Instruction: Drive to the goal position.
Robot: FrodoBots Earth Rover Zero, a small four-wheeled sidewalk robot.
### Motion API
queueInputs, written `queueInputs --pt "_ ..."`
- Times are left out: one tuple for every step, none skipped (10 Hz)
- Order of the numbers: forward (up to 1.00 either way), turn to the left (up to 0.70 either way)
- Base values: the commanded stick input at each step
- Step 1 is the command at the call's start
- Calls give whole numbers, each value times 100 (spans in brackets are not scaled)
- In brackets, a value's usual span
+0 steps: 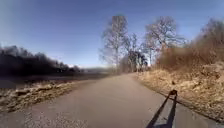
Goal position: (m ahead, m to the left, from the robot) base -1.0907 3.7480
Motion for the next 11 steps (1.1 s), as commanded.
queueInputs --pt "85 0" --pt "85 0" --pt "85 0" --pt "85 0" --pt "85 0" --pt "85 0" --pt "85 0" --pt "85 0" --pt "85 0" --pt "85 0" --pt "85 0"
